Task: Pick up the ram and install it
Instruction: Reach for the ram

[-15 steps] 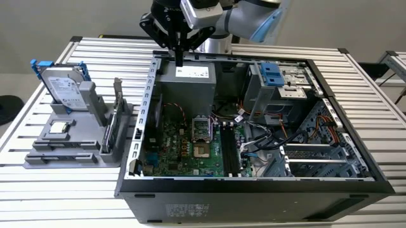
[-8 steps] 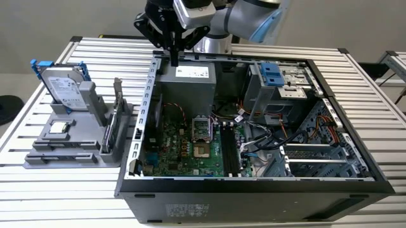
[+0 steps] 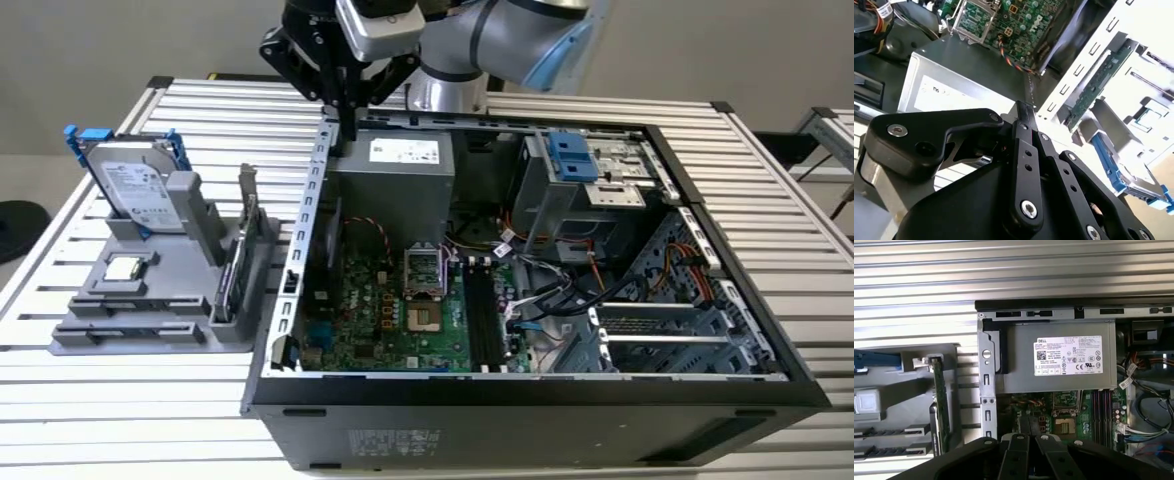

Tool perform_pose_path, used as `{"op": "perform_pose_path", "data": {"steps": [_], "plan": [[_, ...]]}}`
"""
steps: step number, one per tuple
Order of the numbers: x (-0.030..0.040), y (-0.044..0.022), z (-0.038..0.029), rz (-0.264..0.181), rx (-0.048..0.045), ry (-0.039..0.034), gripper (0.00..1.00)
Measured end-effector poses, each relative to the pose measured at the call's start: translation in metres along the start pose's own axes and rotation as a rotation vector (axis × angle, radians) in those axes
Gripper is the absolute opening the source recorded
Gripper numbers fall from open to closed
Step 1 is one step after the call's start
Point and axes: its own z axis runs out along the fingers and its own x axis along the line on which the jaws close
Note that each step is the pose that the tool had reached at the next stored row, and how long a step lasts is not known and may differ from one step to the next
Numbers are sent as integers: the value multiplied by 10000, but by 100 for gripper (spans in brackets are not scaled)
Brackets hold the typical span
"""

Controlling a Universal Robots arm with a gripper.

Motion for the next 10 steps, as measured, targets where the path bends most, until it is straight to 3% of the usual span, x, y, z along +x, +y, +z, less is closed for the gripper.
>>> {"op": "perform_pose_path", "data": {"steps": [10], "plan": [[230, -17, 8, 0, 0, 0, 0]]}}
